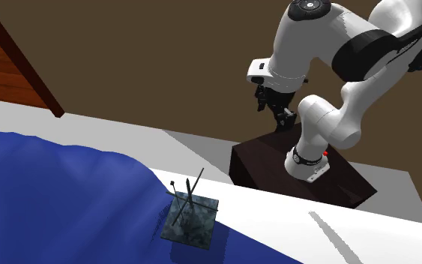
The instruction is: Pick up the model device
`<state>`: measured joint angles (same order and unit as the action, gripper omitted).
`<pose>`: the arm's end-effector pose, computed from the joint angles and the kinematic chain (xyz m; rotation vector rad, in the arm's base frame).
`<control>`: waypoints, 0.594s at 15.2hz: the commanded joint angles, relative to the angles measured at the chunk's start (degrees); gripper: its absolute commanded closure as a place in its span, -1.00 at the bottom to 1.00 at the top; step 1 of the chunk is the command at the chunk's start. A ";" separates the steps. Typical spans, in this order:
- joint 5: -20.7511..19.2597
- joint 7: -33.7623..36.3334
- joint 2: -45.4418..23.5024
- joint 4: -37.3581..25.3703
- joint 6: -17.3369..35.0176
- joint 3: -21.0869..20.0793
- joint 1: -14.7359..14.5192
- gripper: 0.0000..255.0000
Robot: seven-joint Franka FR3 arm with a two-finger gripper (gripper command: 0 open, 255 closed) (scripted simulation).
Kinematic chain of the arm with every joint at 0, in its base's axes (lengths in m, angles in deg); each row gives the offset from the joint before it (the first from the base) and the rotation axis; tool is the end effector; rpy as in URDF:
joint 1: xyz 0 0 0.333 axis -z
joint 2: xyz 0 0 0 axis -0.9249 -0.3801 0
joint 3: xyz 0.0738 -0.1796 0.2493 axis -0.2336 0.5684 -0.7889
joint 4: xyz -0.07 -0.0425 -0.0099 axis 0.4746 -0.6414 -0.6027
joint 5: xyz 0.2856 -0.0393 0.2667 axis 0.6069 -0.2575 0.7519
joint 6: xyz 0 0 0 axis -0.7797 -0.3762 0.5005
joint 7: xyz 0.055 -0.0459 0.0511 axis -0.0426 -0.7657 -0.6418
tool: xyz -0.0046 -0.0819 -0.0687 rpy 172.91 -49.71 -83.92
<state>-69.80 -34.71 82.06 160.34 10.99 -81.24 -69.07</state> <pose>0.2978 0.0139 0.5991 3.0130 0.0695 -0.1305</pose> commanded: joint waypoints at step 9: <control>1.24 -10.09 -14.79 -9.94 9.06 2.75 -3.45 -1.00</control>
<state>-68.75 -43.32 69.73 151.96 18.57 -78.91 -72.11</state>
